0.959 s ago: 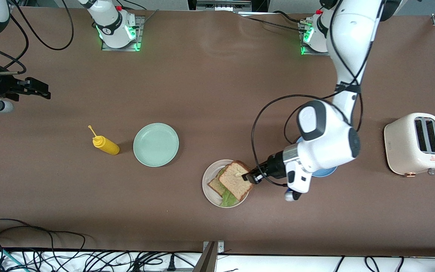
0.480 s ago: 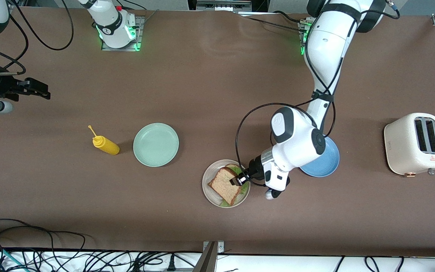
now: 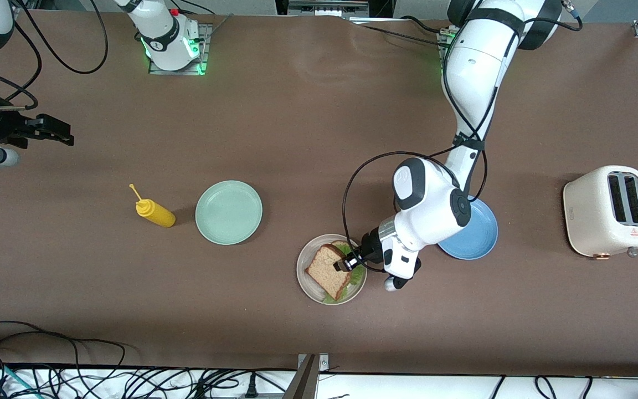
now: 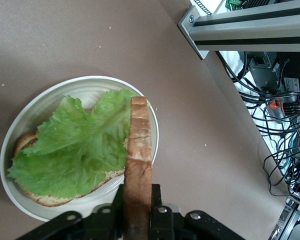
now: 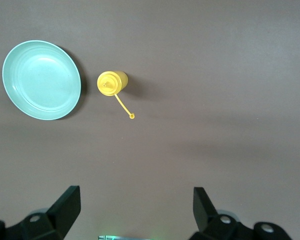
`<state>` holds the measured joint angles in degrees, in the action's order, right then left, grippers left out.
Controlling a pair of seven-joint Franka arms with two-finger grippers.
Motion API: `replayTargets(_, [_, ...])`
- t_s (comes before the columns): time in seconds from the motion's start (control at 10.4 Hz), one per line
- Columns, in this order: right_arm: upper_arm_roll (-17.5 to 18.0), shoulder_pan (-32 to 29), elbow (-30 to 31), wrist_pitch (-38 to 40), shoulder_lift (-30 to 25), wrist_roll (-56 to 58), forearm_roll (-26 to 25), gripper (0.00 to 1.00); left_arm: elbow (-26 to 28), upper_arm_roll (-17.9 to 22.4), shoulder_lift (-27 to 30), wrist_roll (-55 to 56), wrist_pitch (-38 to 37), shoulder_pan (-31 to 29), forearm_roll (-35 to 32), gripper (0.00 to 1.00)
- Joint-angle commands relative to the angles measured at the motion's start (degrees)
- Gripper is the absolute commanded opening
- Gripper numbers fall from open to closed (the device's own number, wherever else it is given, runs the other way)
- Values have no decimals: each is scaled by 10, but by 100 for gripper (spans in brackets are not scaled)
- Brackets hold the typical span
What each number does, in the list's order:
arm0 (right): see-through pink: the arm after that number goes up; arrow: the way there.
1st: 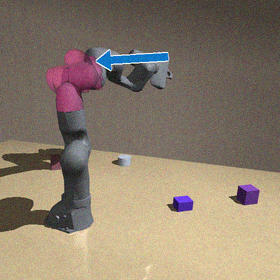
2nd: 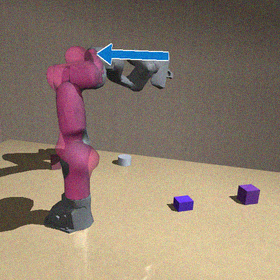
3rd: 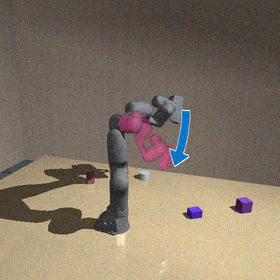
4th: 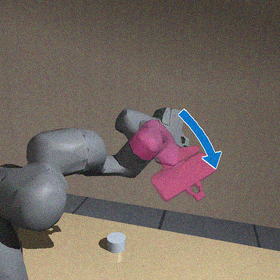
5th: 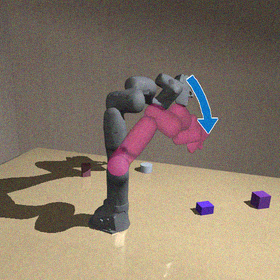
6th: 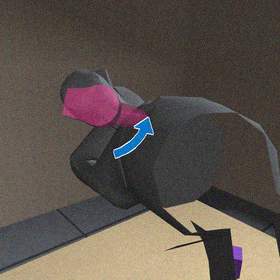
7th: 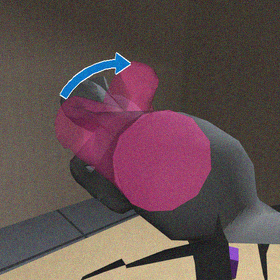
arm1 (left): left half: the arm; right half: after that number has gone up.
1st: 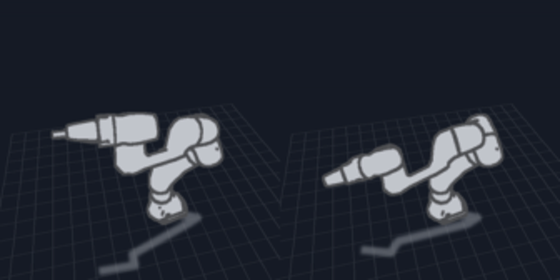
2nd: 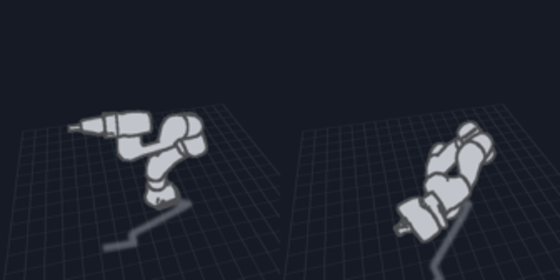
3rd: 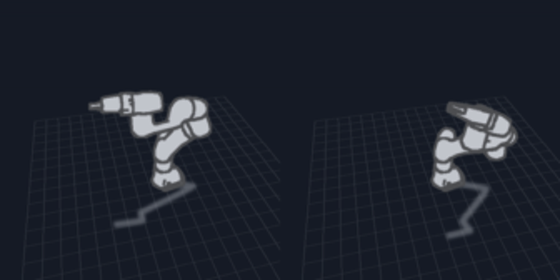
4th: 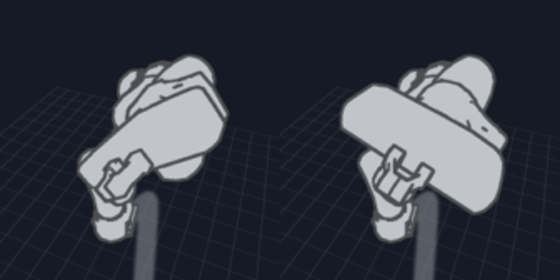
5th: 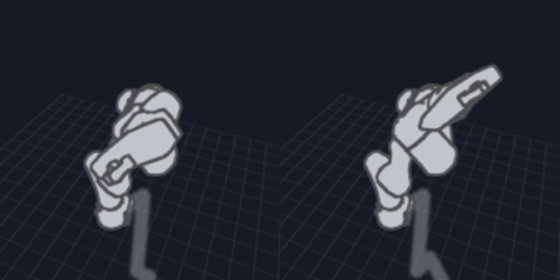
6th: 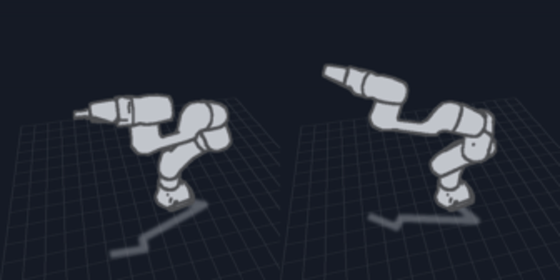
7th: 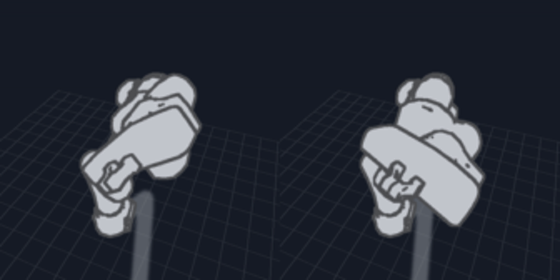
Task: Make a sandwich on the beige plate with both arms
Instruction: 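Lower the bread slice onto the lettuce with the left gripper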
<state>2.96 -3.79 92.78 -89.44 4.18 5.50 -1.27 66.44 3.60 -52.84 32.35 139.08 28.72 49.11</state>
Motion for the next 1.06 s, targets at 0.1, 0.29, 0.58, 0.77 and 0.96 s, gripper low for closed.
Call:
replayTargets(0.1, [0,0,-8,9,2,-6,-6,100,-7,4,-1,-18,4,1,13,82])
replayTargets(0.29, [0,0,-8,9,2,-6,-6,100,-6,5,0,-24,-1,-2,12,86])
replayTargets(0.58, [0,0,-8,9,2,-6,-6,100,8,4,1,-39,-35,-3,-52,87])
replayTargets(0.77, [0,0,-8,9,2,-6,-6,100,25,5,-1,-41,-40,-2,-57,89])
replayTargets(0.96, [0,0,-8,9,2,-6,-6,100,30,5,-2,-41,-41,-2,-73,92])
